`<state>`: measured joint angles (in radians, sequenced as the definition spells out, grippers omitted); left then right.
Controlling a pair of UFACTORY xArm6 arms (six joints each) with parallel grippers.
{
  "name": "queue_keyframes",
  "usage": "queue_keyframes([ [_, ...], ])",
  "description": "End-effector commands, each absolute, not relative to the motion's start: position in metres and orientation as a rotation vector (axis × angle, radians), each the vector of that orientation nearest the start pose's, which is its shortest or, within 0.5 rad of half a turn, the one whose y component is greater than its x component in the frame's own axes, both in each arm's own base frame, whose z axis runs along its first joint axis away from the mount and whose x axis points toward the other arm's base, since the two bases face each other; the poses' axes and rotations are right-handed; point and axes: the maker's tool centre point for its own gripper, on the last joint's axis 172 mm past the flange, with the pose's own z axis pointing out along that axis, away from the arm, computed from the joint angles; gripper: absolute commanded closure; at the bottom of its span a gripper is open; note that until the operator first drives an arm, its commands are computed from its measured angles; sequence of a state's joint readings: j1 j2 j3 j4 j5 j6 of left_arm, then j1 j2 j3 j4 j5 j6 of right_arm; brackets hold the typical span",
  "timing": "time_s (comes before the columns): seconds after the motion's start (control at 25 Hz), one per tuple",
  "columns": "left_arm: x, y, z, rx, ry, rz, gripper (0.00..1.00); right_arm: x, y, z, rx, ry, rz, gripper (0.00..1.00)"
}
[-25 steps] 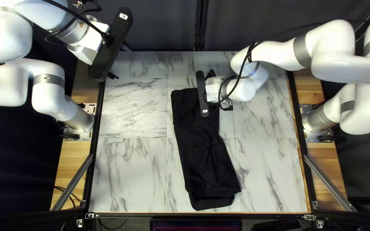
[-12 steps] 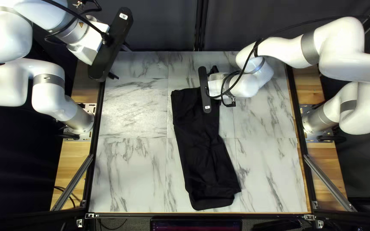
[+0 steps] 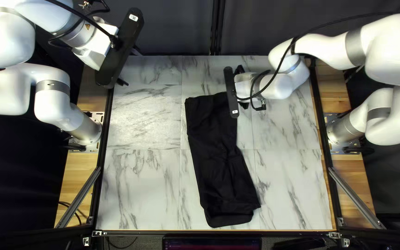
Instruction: Fold t-shirt
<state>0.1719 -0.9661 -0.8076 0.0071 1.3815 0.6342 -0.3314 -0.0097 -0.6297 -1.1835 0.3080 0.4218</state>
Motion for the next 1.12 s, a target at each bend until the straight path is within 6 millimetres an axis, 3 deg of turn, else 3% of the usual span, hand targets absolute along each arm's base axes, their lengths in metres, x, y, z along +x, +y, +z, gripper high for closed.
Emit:
queue_keyframes([
  [0.04,0.285,0.051,0.398,-2.856,0.672,-0.532,0.0,0.454,-0.173,0.085,2.632,0.443,0.38,0.0],
  [0.4,0.285,0.051,0.398,-2.856,0.672,-0.532,0.0,0.461,-0.183,0.072,2.707,0.451,0.42,0.0],
  [0.84,0.285,0.051,0.398,-2.856,0.672,-0.532,0.0,0.455,-0.186,0.061,2.688,0.418,0.443,0.0],
  [1.12,0.285,0.051,0.398,-2.856,0.672,-0.532,0.0,0.466,-0.191,0.055,2.68,0.409,0.466,0.0],
])
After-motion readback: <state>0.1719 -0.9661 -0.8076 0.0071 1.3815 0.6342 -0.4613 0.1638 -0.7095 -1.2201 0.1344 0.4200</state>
